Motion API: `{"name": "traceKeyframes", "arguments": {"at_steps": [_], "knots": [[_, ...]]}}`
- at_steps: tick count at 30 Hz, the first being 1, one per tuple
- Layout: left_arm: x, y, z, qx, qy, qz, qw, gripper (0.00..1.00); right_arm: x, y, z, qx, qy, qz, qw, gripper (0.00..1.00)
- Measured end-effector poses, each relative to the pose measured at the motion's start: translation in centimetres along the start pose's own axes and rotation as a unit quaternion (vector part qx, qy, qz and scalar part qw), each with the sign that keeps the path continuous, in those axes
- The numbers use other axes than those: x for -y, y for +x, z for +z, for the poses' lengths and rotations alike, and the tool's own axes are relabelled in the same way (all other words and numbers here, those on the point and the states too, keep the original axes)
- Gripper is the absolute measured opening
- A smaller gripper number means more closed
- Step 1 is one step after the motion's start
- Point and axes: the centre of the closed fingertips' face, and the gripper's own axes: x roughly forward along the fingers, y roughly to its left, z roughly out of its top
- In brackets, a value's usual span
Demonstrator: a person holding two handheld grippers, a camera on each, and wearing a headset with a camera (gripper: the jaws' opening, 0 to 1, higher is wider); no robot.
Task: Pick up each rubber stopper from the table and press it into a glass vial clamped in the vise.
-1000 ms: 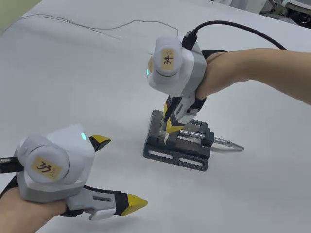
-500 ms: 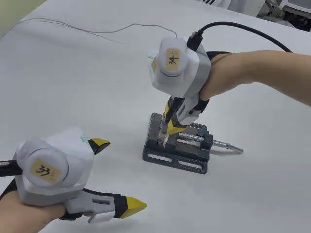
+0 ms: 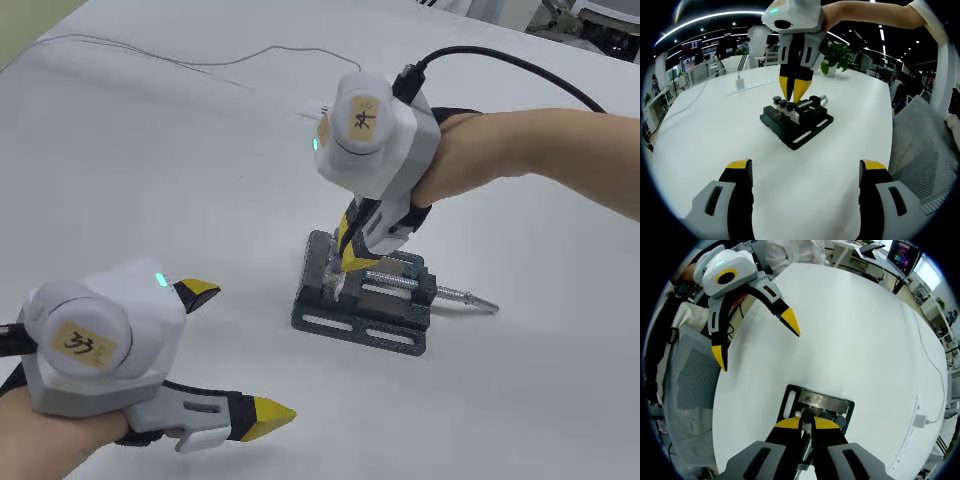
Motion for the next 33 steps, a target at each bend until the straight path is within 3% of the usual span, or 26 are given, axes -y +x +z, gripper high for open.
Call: {"name": "traceKeyframes", "arguments": {"at_steps": [21,33], "knots": [[0.27,0.56,-0.54,-0.006,-0.006,-0.007,0.9999,0.87,0.07,0.27,0.14,0.011,0.003,-0.006,0.9999,0.00],[0.35,0.95,-0.70,-0.006,-0.009,-0.008,0.9999,0.86,0.03,0.41,0.17,0.003,0.012,-0.017,0.9998,0.00]]}}
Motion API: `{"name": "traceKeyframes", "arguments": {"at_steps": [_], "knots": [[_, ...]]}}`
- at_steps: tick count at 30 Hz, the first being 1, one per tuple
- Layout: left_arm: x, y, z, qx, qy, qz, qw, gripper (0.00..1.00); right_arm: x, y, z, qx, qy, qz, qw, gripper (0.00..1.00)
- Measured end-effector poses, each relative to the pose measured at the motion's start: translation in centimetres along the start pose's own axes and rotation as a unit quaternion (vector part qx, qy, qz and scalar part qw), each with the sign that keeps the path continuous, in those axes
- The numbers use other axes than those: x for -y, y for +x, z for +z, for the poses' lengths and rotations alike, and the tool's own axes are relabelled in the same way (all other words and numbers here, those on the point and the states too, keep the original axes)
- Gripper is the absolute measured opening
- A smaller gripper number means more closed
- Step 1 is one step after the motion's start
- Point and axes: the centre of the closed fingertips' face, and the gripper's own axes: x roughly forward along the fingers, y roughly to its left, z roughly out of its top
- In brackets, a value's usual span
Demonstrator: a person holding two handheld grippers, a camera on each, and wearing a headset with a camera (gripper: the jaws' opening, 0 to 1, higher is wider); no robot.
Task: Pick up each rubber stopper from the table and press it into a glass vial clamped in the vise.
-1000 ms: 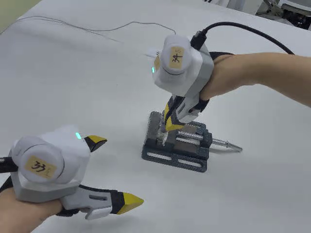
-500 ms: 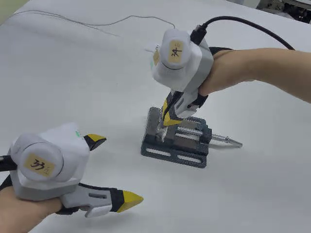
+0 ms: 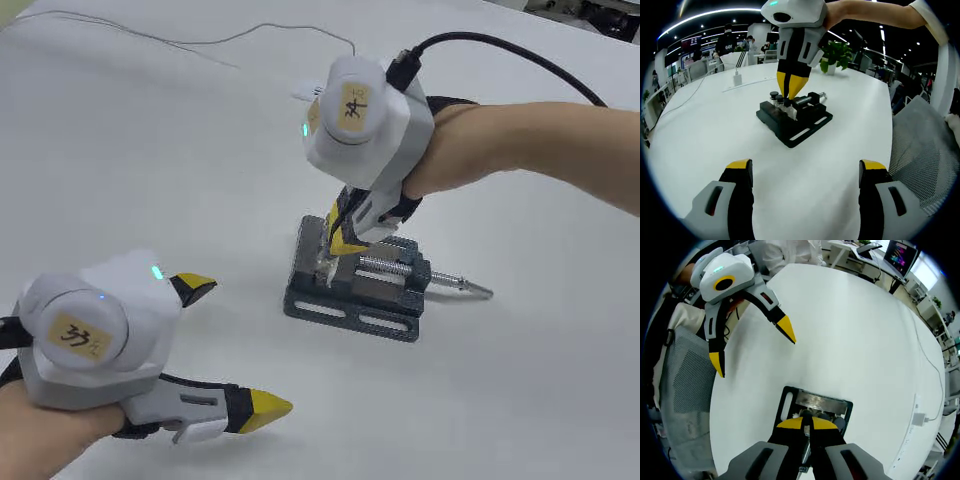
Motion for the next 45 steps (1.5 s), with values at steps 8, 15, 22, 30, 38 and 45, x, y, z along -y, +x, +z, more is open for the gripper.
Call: {"name": "traceKeyframes", "arguments": {"at_steps": [8,15,22,30,38,45], "knots": [[-0.2,0.4,0.0,0.001,-0.005,0.000,1.0000,0.86,0.4,0.2,0.1,-0.001,0.021,0.019,0.9996,0.00],[-0.6,0.6,0.1,0.002,-0.007,0.001,1.0000,0.86,0.1,0.3,0.2,-0.001,0.034,0.030,0.9990,0.00],[-0.9,0.8,0.2,-0.001,-0.007,0.000,1.0000,0.86,0.0,0.5,0.3,-0.016,0.025,0.033,0.9990,0.00],[-1.2,0.3,0.2,0.001,-0.011,0.007,0.9999,0.86,0.0,0.3,-0.1,0.008,0.064,0.036,0.9972,0.00],[-1.0,0.1,0.2,0.000,-0.009,0.009,0.9999,0.86,0.0,0.5,-0.2,0.012,0.077,0.027,0.9966,0.00],[-1.2,-0.3,0.6,0.003,-0.006,0.013,0.9999,0.85,0.5,0.5,0.0,0.010,0.098,0.032,0.9946,0.00]]}}
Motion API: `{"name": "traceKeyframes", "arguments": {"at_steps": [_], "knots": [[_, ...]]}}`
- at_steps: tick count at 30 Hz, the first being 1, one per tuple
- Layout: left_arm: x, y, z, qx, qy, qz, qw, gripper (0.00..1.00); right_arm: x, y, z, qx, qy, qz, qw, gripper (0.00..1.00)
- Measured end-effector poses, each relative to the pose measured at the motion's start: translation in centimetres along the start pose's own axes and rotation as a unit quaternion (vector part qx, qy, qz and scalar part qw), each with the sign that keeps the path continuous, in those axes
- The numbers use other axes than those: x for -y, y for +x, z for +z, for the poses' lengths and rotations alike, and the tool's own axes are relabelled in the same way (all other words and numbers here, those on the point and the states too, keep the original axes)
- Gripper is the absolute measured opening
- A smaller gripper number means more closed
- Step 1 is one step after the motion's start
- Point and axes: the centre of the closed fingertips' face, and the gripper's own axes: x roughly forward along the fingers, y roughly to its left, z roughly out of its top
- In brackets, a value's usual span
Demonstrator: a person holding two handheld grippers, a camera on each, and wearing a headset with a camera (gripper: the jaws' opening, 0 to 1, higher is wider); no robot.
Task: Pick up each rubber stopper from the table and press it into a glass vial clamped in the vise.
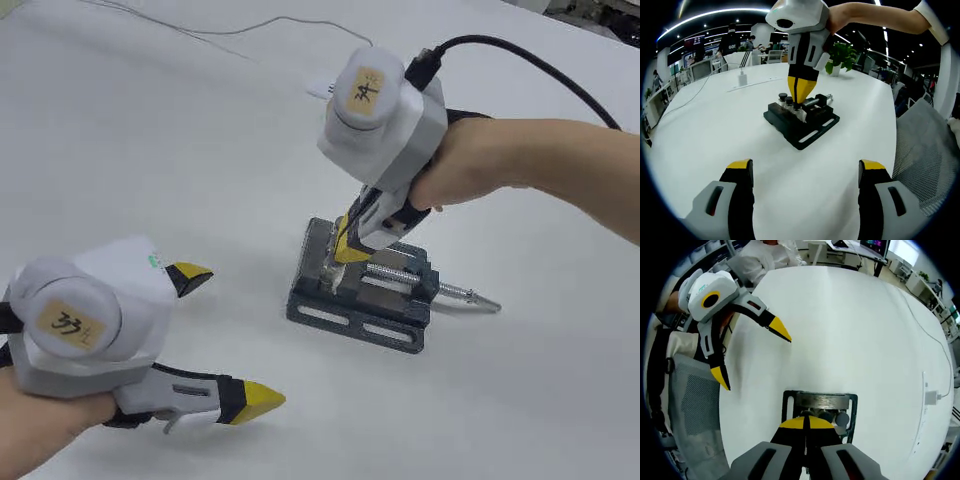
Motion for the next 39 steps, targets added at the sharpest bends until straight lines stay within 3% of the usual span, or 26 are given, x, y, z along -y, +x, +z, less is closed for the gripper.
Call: {"name": "traceKeyframes", "arguments": {"at_steps": [5,9,14,24,31,39], "knots": [[0.2,-0.2,0.9,0.003,0.012,-0.001,0.9999,0.85,-0.3,0.1,0.1,-0.020,0.005,0.000,0.9998,0.00],[0.1,-0.7,1.8,0.008,0.018,0.003,0.9998,0.85,-0.1,-0.1,-0.2,-0.017,0.015,-0.005,0.9997,0.00],[-0.2,-1.0,2.5,0.009,0.023,0.009,0.9997,0.86,-0.1,-0.1,-0.2,0.043,0.044,-0.028,0.9977,0.00],[-0.1,-1.5,3.1,0.011,0.035,0.019,0.9992,0.86,-0.1,-0.1,-0.2,0.072,0.103,-0.053,0.9907,0.00],[-0.5,-1.6,3.4,0.014,0.038,0.029,0.9988,0.86,-0.3,-0.2,-0.2,0.120,0.107,-0.078,0.9839,0.00],[-0.4,-1.7,3.7,0.013,0.044,0.032,0.9984,0.86,-0.2,-0.3,-0.3,0.152,0.109,-0.087,0.9785,0.00]]}}
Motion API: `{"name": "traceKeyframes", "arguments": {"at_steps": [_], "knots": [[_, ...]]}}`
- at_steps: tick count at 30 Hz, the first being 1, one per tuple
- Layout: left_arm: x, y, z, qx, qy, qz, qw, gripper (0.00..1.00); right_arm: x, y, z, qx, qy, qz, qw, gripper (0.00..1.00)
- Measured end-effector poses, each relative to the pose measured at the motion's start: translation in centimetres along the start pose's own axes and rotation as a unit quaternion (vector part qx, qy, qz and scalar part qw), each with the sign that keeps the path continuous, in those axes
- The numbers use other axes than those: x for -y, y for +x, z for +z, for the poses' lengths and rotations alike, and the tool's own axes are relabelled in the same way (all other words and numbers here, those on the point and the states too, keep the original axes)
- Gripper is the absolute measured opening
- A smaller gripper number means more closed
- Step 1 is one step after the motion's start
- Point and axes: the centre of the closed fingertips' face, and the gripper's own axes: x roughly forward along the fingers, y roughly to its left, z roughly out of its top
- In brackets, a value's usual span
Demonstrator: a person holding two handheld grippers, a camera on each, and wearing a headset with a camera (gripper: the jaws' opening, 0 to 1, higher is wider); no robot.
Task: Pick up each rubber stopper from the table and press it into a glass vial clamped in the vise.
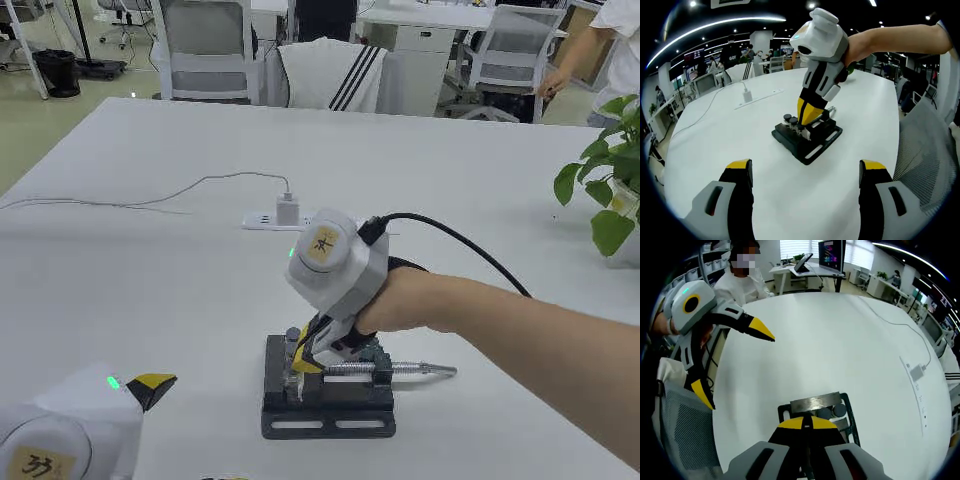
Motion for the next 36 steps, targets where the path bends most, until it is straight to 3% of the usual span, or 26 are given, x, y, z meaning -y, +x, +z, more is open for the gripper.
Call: {"name": "traceKeyframes", "arguments": {"at_steps": [7,10,16,28,36], "knots": [[0.2,-0.2,-0.1,-0.003,0.002,0.001,1.0000,0.87,0.5,-0.5,-0.3,0.013,0.010,-0.013,0.9998,0.10],[0.1,-0.2,-0.2,-0.002,0.001,0.002,1.0000,0.87,0.1,-0.6,-1.2,0.010,0.007,-0.012,0.9999,0.27],[0.0,-0.4,-0.3,-0.004,0.000,0.003,1.0000,0.87,-0.6,-1.2,-2.6,0.041,0.012,-0.029,0.9987,0.53],[0.0,-0.4,-0.5,-0.006,0.001,-0.004,1.0000,0.89,-2.8,-3.3,-6.4,0.087,0.062,-0.064,0.9923,0.95],[-0.2,-0.6,-0.9,-0.007,-0.003,-0.007,0.9999,0.92,-4.2,-5.4,-8.4,0.118,0.098,-0.089,0.9842,0.99]]}}
